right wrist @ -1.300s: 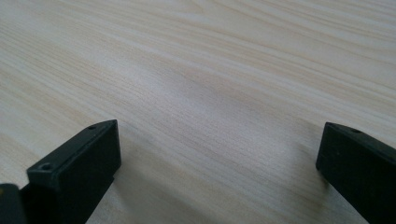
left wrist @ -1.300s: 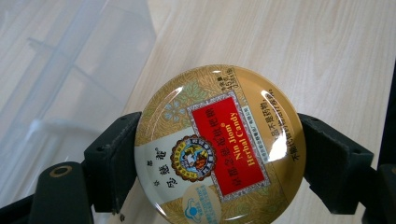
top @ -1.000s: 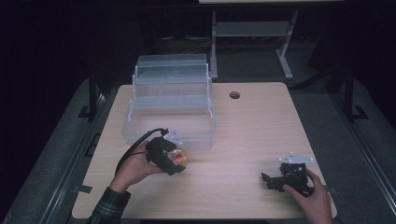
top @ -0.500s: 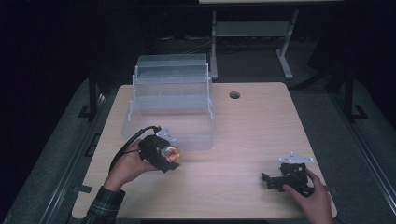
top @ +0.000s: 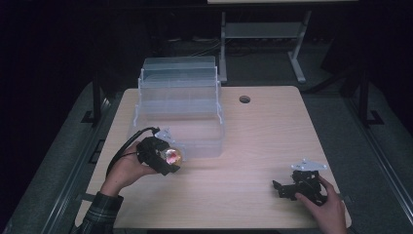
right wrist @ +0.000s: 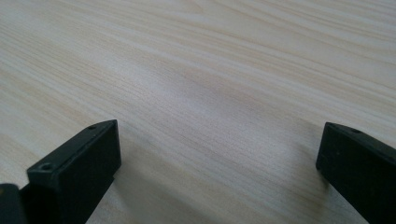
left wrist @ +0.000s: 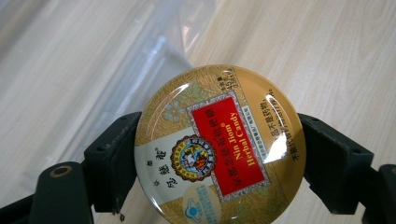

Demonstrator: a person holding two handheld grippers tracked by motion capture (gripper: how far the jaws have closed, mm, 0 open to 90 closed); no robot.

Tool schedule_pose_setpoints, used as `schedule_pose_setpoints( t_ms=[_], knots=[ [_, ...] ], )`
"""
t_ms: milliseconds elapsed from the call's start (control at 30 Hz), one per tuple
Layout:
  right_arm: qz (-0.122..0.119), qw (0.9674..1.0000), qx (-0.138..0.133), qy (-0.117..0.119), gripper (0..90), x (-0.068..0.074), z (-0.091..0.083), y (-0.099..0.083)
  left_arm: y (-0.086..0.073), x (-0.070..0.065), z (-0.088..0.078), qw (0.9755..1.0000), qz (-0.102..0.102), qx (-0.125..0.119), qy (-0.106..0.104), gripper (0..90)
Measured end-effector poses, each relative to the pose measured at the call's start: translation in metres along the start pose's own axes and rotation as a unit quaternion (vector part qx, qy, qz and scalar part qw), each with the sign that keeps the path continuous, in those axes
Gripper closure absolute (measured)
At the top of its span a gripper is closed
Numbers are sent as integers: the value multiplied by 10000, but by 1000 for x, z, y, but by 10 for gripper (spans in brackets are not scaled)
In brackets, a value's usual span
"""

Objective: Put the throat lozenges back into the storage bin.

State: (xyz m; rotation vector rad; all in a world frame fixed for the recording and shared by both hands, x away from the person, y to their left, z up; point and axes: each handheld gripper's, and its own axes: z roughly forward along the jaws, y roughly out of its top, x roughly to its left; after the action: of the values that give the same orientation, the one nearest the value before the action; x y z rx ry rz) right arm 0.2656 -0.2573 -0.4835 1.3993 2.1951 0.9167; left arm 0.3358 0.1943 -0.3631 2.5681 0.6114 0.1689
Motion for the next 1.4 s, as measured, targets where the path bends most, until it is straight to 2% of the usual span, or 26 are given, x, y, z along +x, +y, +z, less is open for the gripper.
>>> schedule_pose_setpoints(
  t_ms=[767,1400],
  knots=[
    [-7,10000,-6,-7,0,0,0,0,7,25,-33,9995,-134,-82,279,195],
    [-4,10000,2,-1,0,0,0,0,-2,61,-43,9970,-580,-62,504,195]
  ],
)
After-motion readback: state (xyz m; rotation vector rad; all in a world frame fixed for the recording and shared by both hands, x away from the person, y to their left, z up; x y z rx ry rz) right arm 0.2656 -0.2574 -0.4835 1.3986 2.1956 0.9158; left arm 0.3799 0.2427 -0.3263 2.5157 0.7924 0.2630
